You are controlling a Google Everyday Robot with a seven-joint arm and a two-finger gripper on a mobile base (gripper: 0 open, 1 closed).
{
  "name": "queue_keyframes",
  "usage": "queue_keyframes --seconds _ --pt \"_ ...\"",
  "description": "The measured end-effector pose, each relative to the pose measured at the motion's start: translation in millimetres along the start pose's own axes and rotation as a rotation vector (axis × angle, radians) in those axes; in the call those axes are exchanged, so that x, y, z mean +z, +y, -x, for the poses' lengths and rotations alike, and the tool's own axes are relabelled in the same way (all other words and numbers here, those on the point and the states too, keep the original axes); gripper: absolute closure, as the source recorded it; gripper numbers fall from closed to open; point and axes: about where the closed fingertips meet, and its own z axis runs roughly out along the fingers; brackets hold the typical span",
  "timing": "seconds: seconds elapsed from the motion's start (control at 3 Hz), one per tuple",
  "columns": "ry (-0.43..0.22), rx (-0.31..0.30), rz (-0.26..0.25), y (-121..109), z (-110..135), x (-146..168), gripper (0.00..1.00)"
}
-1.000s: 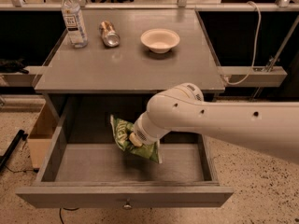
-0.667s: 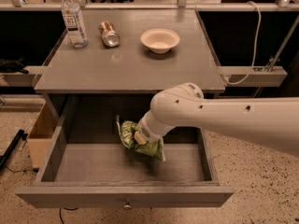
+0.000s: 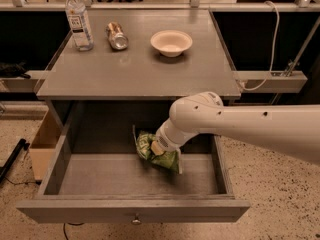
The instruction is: Place green jalapeno chip bag into top drawer
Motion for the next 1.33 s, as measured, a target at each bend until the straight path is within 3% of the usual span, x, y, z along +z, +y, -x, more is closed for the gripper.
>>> queue_keyframes --seconds 0.33,0.67,1.0,1.33 --pt "-0.001 0.004 0.004 0.9 -5.5 0.0 1.0" --pt "-0.001 0.004 0.004 0.9 -5.5 0.0 0.81" --pt "-0.001 0.004 0.004 1.0 -5.5 0.0 0.5" --pt "-0.001 0.004 0.004 1.0 -5.5 0.0 0.27"
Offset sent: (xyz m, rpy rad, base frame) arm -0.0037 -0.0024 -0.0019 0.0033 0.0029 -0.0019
